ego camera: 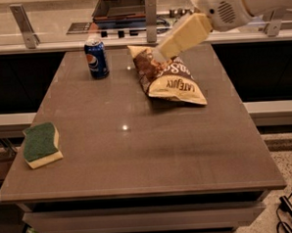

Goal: Move pepsi can near sponge

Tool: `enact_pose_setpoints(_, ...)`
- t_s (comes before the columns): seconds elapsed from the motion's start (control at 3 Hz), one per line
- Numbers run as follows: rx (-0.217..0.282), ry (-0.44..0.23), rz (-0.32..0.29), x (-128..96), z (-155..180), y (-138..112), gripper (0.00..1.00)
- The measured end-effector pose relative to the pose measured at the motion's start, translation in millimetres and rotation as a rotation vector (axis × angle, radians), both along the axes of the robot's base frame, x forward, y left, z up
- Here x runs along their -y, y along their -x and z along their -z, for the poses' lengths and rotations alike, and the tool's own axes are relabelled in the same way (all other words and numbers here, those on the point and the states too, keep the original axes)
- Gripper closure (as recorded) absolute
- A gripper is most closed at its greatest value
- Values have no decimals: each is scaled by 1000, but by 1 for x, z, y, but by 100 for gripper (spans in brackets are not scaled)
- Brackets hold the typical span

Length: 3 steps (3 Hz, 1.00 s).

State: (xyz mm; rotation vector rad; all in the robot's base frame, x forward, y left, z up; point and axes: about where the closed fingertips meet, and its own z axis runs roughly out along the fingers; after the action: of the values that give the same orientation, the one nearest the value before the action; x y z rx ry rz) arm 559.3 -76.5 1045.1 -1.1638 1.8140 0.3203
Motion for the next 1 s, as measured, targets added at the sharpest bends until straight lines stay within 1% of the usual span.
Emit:
enact_pose_setpoints(0.33,-15,94,89,-49,1,-26,0)
enact_pose_setpoints(1.0,-13,89,110,-44,2,-29,0)
